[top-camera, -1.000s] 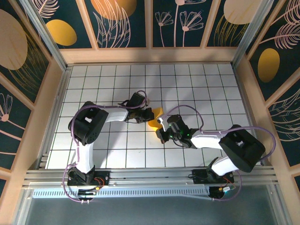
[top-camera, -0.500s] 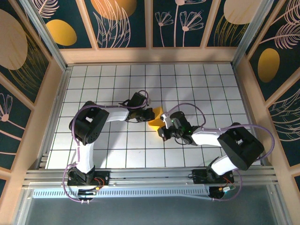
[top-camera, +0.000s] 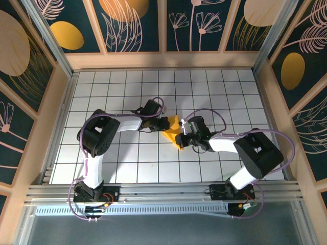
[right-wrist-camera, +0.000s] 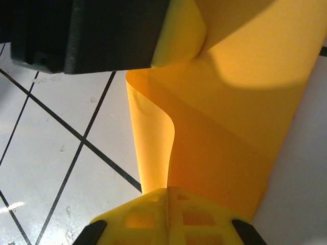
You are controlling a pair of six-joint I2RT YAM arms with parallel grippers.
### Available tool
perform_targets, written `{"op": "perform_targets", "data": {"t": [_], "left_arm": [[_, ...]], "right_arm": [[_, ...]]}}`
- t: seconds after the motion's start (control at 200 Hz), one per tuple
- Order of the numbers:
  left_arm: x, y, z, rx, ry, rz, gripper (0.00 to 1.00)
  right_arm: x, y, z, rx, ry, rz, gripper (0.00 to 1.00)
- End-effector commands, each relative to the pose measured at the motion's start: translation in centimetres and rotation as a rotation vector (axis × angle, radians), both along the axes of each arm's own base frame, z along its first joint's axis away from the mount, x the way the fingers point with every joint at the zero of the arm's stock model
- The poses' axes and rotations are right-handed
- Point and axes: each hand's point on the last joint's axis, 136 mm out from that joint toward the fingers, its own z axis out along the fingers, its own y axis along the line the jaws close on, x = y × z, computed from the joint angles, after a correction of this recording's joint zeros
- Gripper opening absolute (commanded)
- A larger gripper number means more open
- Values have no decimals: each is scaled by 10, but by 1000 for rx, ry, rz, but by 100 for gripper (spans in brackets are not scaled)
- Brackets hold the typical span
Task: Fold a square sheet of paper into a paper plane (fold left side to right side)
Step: Third fold the triangle at the center of the table.
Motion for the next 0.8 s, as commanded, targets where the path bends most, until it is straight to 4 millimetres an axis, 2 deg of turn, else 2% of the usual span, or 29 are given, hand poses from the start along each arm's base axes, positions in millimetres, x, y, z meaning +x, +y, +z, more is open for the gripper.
{"op": "perform_targets", "data": {"t": [0.0,0.796], "left_arm": [[-16,24,-45,153,81,11,0],[-16,22,-47,154,84,12,0]], "right_arm": [[5,0,1,5,26,-15,0],[16,-8,-5,-28,15,-56,0]]}}
